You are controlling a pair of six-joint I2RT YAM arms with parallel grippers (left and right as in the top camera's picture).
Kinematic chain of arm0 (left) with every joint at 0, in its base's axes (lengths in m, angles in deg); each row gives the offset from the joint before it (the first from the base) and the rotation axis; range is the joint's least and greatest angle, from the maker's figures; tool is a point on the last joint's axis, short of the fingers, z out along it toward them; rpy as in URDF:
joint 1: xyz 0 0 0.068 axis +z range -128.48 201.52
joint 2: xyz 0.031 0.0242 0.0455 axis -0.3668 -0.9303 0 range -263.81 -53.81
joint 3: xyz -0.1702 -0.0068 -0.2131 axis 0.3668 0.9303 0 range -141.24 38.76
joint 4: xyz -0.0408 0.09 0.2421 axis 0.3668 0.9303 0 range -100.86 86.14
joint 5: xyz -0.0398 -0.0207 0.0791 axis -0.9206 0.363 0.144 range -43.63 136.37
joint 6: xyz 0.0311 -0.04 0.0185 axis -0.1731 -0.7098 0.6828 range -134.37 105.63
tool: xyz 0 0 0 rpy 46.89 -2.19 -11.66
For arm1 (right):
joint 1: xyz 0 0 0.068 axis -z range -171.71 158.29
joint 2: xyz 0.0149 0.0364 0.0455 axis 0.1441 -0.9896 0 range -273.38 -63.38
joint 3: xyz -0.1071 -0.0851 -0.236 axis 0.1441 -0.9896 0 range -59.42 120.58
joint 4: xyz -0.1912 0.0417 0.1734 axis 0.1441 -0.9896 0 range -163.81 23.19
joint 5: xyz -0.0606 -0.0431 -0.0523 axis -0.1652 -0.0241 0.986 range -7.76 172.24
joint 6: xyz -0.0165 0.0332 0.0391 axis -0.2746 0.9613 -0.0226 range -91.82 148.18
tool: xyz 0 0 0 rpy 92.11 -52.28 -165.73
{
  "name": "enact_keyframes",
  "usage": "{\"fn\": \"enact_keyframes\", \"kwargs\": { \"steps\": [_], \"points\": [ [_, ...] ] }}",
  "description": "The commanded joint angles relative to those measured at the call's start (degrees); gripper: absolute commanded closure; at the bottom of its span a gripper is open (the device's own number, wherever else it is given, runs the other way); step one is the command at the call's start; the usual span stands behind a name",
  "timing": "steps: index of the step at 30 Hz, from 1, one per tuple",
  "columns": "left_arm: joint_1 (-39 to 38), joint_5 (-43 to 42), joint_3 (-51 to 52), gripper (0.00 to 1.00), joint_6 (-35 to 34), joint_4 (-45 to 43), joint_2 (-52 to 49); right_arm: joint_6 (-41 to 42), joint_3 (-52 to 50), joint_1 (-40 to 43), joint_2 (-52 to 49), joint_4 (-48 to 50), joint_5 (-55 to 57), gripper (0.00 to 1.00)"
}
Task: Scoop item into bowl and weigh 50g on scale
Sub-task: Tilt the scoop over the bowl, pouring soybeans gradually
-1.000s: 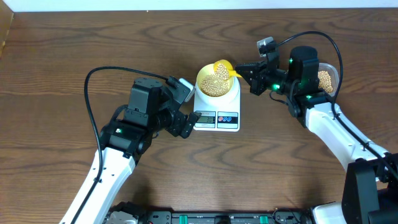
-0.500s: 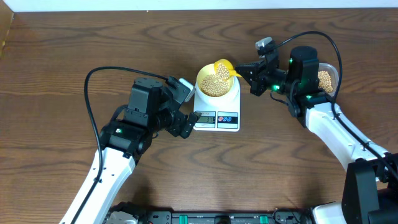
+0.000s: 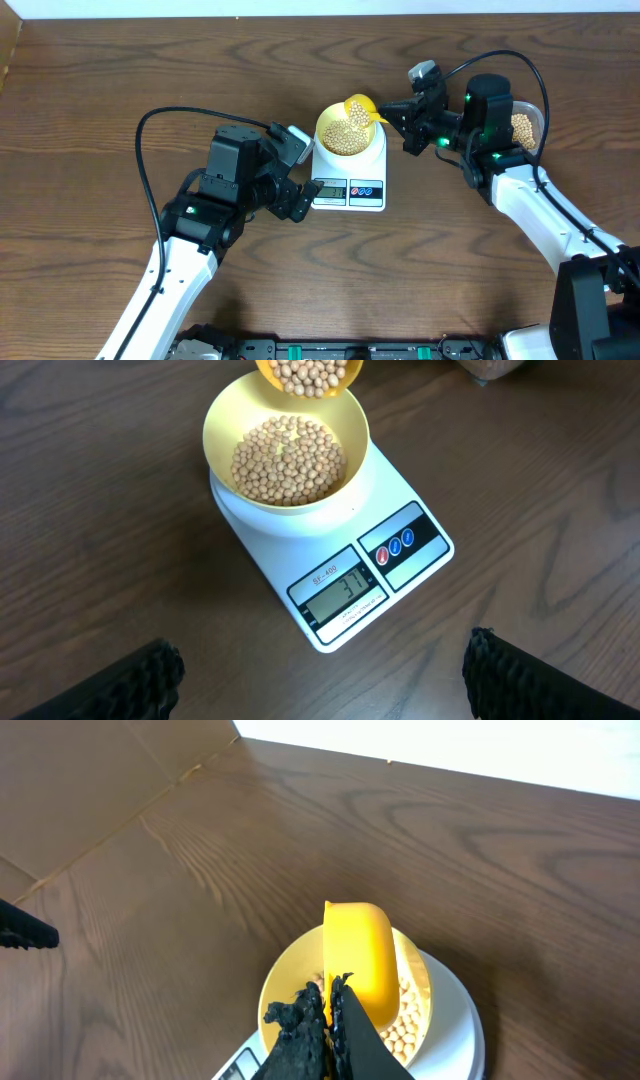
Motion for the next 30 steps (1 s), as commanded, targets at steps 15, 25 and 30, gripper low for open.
{"fn": "enact_keyframes", "kwargs": {
  "steps": [15, 25, 30],
  "points": [
    [0.31, -0.72, 0.11, 0.08, -0.09, -0.04, 0.61, -5.84, 0.04, -0.39, -0.28, 0.37, -0.17, 0.99],
    [0.31, -0.72, 0.11, 0.09, -0.09, -0.04, 0.61, -5.84, 0.04, -0.39, -0.28, 0.37, -0.17, 0.99],
    [0.31, -0.72, 0.11, 0.09, -0.09, -0.04, 0.61, -5.81, 0.04, -0.39, -0.28, 0.37, -0.17, 0.99]
  ]
}}
